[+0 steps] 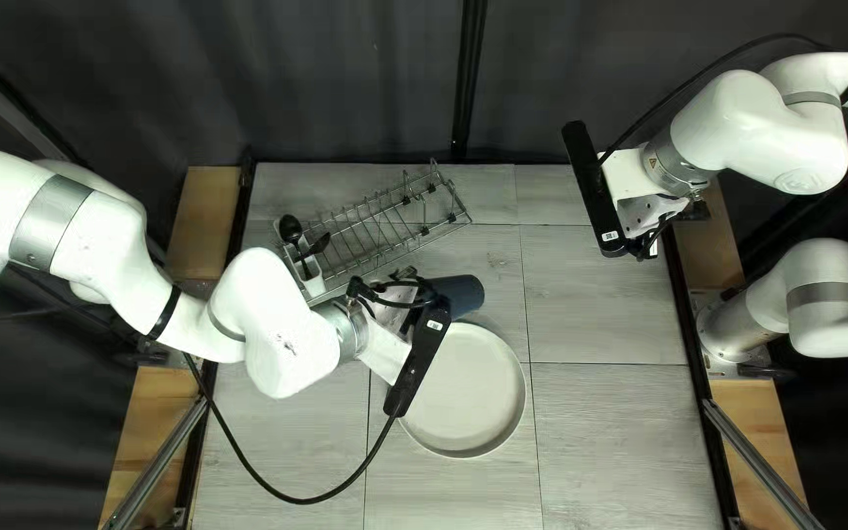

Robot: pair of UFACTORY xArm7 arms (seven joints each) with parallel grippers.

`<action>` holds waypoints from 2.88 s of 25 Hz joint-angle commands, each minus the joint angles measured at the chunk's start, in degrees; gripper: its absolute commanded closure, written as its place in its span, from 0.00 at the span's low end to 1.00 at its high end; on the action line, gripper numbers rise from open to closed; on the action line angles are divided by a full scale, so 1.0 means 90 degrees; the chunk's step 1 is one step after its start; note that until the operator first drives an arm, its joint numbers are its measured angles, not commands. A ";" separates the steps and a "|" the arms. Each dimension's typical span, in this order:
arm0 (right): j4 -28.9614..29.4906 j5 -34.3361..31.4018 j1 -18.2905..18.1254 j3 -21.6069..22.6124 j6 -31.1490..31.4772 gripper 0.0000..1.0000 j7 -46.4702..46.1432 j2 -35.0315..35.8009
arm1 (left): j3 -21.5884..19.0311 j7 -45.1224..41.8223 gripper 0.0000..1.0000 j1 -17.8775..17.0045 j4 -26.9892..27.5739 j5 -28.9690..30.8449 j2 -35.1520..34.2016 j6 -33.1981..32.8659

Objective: Pick up and place plate onto table. Place down one fork to the left of the plate. Place spoon and knife to the right of the plate. Place cup above the knife and spoon

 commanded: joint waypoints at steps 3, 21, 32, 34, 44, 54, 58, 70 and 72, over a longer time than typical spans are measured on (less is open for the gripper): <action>0.0000 0.0000 0.0000 0.0000 0.0000 0.00 0.0000 0.0000 | 0.1338 0.2601 1.00 -0.0622 0.0573 -0.2483 -0.0316 0.0784; 0.0000 0.0000 0.0000 0.0000 0.0000 0.00 0.0000 0.0000 | 0.2205 0.3388 1.00 -0.0394 0.1272 -0.4017 0.0667 0.1879; 0.0000 0.0000 0.0000 0.0000 0.0000 0.00 0.0000 0.0000 | 0.2359 0.4171 1.00 -0.0353 0.1337 -0.4355 0.1524 0.1640; 0.0000 0.0000 0.0000 0.0000 0.0000 0.00 0.0000 0.0000 | 0.2380 0.4348 1.00 -0.0335 0.1379 -0.4362 0.1700 0.1606; 0.0000 0.0000 0.0000 0.0000 0.0000 0.00 0.0000 0.0000 | 0.2450 0.4853 0.98 -0.0255 0.1740 -0.4350 0.2318 0.1709; 0.0000 0.0000 0.0000 0.0000 0.0000 0.00 0.0000 0.0000 | 0.2510 0.5090 0.91 -0.0171 0.1840 -0.4408 0.2604 0.1743; 0.0000 0.0000 0.0000 0.0000 0.0000 0.00 0.0000 0.0000 | 0.2503 0.5008 0.00 -0.0190 0.1917 -0.4378 0.2680 0.1736; 0.0000 0.0000 0.0000 0.0000 0.0000 0.00 0.0000 0.0000 | 0.2487 0.3738 0.00 -0.0095 0.0941 -0.4049 0.0334 0.2098; 0.0000 0.0000 0.0000 0.0000 0.0000 0.00 0.0000 0.0000 | 0.2470 0.3497 0.00 -0.0031 0.0539 -0.4034 -0.0510 0.2280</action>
